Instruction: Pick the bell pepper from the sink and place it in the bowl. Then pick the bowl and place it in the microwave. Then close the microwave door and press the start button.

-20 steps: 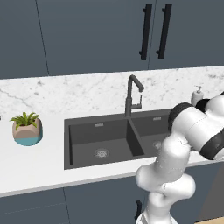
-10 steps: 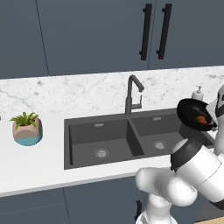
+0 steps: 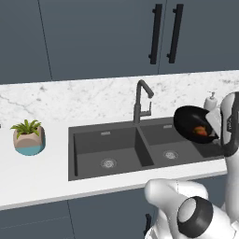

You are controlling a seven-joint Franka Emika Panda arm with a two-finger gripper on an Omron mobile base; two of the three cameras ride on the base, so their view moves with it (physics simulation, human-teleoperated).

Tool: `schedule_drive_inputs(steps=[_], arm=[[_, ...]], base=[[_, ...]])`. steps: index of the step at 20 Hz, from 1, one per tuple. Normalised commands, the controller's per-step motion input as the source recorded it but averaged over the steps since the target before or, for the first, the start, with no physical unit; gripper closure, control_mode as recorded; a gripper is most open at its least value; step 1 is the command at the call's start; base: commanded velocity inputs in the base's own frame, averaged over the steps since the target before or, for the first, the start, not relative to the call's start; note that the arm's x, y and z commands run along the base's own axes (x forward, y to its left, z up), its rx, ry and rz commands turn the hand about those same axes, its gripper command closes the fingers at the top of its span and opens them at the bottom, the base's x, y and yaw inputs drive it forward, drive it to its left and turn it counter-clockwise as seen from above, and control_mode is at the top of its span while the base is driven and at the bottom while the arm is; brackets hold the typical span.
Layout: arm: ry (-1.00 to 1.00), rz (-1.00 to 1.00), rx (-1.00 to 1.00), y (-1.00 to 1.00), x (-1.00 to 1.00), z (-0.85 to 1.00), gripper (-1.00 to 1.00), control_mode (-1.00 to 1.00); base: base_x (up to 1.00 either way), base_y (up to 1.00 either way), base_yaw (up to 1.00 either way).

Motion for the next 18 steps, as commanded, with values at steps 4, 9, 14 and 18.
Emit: schedule_drive_inputs(steps=[4, 9, 14, 18], arm=[[0.01, 0.01, 0.0, 0.43, -0.27, 0.4, 1.0, -1.0], [0.09, 0.0, 0.0, 0.34, -0.12, 0.23, 1.0, -1.0], [0.17, 0.0, 0.0, 0.15, 0.0, 0.08, 1.0, -1.0], [0.06, 0.0, 0.0, 0.0, -0.06, 0.01, 1.0, -1.0]], base=[[0.0, 0.0, 0.0], [0.0, 0.0, 0.0], [0.0, 0.0, 0.0], [0.0, 0.0, 0.0]])
